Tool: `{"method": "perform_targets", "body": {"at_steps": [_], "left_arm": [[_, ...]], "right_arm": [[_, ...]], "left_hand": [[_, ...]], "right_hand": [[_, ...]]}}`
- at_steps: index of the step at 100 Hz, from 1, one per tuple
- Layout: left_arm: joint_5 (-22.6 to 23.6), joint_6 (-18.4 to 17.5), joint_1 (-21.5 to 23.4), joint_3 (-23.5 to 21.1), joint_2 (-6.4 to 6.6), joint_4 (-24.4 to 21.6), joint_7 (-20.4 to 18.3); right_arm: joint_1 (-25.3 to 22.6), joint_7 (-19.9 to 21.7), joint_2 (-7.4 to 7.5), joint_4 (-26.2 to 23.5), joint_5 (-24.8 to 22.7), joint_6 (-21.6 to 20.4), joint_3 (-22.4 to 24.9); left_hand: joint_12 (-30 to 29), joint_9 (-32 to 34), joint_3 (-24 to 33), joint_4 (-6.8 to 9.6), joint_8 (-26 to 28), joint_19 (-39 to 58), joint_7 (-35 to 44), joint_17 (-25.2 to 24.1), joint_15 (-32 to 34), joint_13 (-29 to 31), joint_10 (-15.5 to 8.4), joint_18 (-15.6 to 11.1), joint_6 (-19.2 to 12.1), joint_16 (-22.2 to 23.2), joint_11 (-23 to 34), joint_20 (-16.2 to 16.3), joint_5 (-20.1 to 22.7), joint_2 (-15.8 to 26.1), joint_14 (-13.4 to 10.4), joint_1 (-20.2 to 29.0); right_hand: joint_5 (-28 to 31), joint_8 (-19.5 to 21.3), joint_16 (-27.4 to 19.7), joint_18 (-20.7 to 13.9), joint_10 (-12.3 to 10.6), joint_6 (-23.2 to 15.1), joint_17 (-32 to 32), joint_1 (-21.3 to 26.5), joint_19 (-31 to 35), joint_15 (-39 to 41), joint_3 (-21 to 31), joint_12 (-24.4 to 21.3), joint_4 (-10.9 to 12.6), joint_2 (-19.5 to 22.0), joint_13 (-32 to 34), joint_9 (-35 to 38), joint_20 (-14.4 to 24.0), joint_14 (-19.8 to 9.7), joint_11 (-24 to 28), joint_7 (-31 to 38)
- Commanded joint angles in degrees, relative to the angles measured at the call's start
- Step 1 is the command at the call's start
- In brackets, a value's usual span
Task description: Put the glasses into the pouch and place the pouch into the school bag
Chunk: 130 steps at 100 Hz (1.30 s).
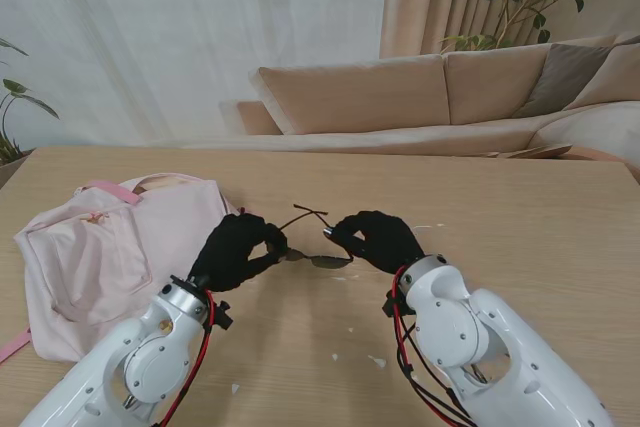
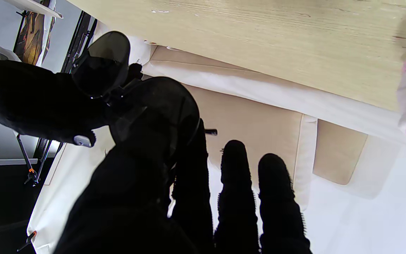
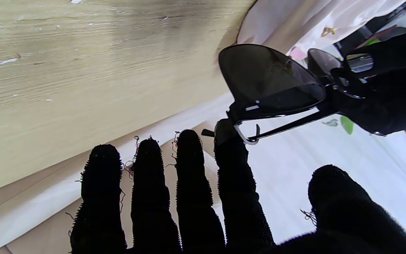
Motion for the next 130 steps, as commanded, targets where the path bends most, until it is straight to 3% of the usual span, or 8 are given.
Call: {"method": "perform_targets", "body": {"at_steps": [1,44,73,94,100,116,130], "left_arm": [[0.0,0.3,0.1,0.2,-0.36,-0.5,-0.8],[-0.2,1.0,-0.1,0.8,-0.38,-0.7,-1.1],[-0.3,0.4,0.0,0.2,-0.38,-0.9,-1.1],[-0.8,0.5,0.0,0.1,-0.42,-1.0,-1.3],[-0.7,0.4,0.0,0.1,-0.44,-1.0,-1.2],[-0.9,0.1,0.0,0.0,-0.55,-1.1,-0.7],[-1.5,0.0,0.2,0.0,-0.65,-1.3,-0.6]], "right_arm": [[-0.6,1.0,-0.15,-0.5,0.0,-1.0,-0.1],[-0.7,0.6,0.42,-1.4,-6.6,-4.3,-1.3],[-2.4,-0.6,0.29,-3.0,-8.1,-3.3,0.3],[-3.9,-1.8,0.14,-4.2,-9.1,-2.9,1.5],[-4.1,-1.1,0.32,-4.6,-9.7,-2.8,1.9],[-4.1,5.7,1.71,-6.4,-15.0,-4.0,2.6],[-3.3,7.5,2.15,-6.2,-18.0,-4.3,1.6]], "left_hand": [[0.9,0.8,3.4,1.28,2.5,1.6,2.4,-0.3,0.4,0.3,-0.1,0.5,-1.0,0.8,-1.1,-0.9,3.8,0.7,-0.6,4.1],[1.5,0.9,3.5,1.25,2.5,1.5,2.2,-0.3,1.2,0.4,0.5,0.7,-0.5,1.2,-0.5,-1.0,3.9,0.7,-0.4,4.0],[1.6,1.0,3.6,1.26,2.6,1.7,2.2,-0.1,1.5,0.6,0.5,0.6,-0.5,1.5,-0.3,-0.9,4.1,0.6,-0.3,4.1],[1.6,1.2,3.8,1.28,2.7,1.8,2.2,-0.1,1.7,0.7,0.6,0.7,-0.2,1.6,-0.2,-0.9,4.2,0.5,-0.3,4.1],[1.6,1.2,3.8,1.24,2.8,1.9,2.2,0.0,1.7,0.7,0.7,0.7,-0.3,1.6,-0.1,-0.9,4.3,0.5,-0.3,4.1],[1.6,1.3,3.9,1.23,2.8,2.0,2.1,0.0,1.8,0.8,0.7,0.8,-0.2,1.7,-0.1,-0.9,4.3,0.5,-0.2,4.0],[1.6,1.2,4.0,1.23,2.9,2.1,2.0,0.0,1.8,0.8,0.8,0.8,-0.2,1.7,-0.1,-0.9,4.4,0.4,-0.2,4.1]], "right_hand": [[0.5,0.9,1.0,0.9,-0.7,-2.9,-0.2,-2.3,1.6,0.1,-0.4,0.3,-0.2,-0.3,0.6,0.5,-0.7,0.9,-0.1,1.0],[-1.3,1.4,1.1,0.7,-1.7,-8.8,0.9,-1.7,2.0,0.2,1.3,0.6,-0.2,-2.7,2.0,1.0,-0.7,0.6,0.0,1.8],[-10.8,0.5,1.6,0.4,-2.2,-5.0,1.5,-0.9,2.8,0.8,2.8,2.1,0.0,-5.1,2.1,-1.7,-0.3,0.4,1.6,-1.0],[-11.8,1.2,2.2,0.5,-2.2,-5.0,2.4,0.5,3.9,2.0,3.6,3.6,0.1,-6.4,2.9,-2.2,0.2,0.4,3.9,0.3],[-13.6,0.9,2.2,0.4,-2.4,-3.5,1.9,1.9,3.9,1.9,4.1,3.7,0.2,-9.6,2.3,-3.5,0.2,0.4,3.6,-0.5],[-19.2,-0.1,2.4,-1.0,-4.5,-1.3,1.9,4.9,3.7,1.1,6.9,4.2,-0.4,-19.1,1.0,-8.1,0.7,-1.0,3.5,-2.8],[-18.7,0.1,2.7,-1.7,-4.7,0.0,2.4,7.3,3.7,0.9,8.0,4.7,-0.7,-22.8,1.9,-7.8,1.1,-1.1,4.4,-2.4]]}}
